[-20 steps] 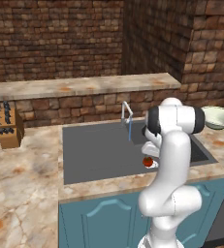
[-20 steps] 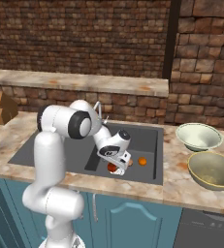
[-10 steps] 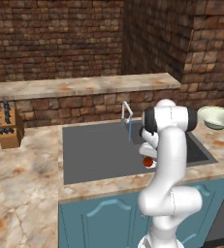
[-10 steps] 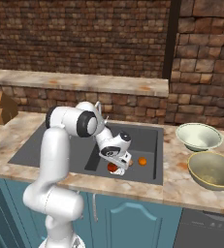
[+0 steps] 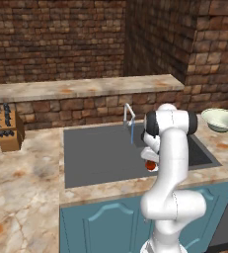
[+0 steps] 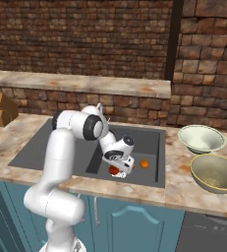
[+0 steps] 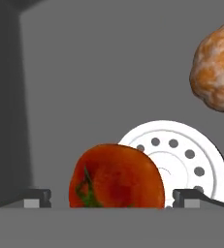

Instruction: Pick the tangerines from the sink and place them in one bowl. Place the tomato in the other bowl. Then turn off the sink faucet.

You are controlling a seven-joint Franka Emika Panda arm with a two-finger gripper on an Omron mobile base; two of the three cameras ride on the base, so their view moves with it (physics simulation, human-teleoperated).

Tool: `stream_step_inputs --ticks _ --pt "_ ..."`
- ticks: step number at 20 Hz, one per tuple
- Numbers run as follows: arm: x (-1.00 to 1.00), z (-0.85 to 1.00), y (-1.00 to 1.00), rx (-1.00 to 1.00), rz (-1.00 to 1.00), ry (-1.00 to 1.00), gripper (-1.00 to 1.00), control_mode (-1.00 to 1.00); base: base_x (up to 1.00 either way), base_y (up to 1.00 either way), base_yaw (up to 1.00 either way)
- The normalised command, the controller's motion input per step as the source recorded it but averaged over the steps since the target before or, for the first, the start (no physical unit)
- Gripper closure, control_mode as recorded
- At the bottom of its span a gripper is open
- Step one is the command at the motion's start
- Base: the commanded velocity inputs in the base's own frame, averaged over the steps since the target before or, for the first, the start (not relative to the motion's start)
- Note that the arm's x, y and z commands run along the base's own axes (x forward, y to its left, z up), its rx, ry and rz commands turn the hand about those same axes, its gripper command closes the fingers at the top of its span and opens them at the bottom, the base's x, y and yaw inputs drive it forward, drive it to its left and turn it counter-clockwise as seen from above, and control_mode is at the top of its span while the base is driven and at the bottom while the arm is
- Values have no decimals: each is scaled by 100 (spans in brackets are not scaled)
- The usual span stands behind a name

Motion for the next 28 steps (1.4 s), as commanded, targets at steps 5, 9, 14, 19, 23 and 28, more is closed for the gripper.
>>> stream_step_inputs --ticks 5,9,14,19,23,28 --pt "0 -20 0 0 0 0 -100 -100 0 0 0" --pt "4 -26 0 0 0 0 -100 -100 0 0 0" --pt "4 -27 0 0 0 0 100 -100 0 0 0" --pt "0 -14 4 -1 0 1 100 -100 0 0 0" --pt "-9 -9 0 0 0 2 100 -100 0 0 0" --pt "-18 33 -4 6 0 -6 100 -100 0 0 0"
